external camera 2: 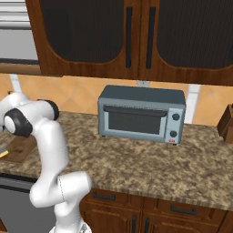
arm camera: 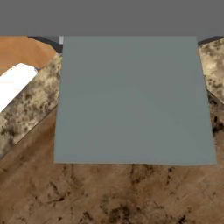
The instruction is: Pick up the sponge from the counter and clean the cutting board by briefly scrubbing or pressing down on the cutting board. Once finished, release the sponge.
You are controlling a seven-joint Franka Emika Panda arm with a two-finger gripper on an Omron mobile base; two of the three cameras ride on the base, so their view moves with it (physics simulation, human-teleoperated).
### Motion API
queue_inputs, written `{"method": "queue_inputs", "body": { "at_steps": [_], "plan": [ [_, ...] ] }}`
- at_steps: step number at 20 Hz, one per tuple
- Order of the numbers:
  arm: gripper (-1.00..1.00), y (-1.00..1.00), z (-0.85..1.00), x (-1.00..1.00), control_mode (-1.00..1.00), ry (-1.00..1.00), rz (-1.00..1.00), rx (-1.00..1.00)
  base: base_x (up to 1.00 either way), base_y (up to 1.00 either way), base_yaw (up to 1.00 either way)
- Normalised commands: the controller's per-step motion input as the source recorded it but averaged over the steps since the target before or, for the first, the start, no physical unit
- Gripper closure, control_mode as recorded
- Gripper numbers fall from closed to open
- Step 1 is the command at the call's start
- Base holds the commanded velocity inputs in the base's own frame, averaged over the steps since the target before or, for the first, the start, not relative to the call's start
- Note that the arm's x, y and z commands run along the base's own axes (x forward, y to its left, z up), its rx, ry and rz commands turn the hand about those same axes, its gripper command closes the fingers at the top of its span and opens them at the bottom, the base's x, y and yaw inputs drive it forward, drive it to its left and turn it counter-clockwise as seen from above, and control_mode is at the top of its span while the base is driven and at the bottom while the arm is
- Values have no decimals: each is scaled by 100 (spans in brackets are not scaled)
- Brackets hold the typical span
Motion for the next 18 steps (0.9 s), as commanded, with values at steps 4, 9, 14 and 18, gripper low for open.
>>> {"method": "queue_inputs", "body": {
  "at_steps": [4,9,14,18],
  "plan": [
    [100,-80,-59,-23,-100,0,0,1,0,0,0],
    [100,-95,-35,-13,-100,0,0,10,0,0,0],
    [100,-75,-16,-44,-100,-5,0,10,0,0,0],
    [100,-60,-19,-5,-100,-7,0,12,0,0,0]
  ]
}}
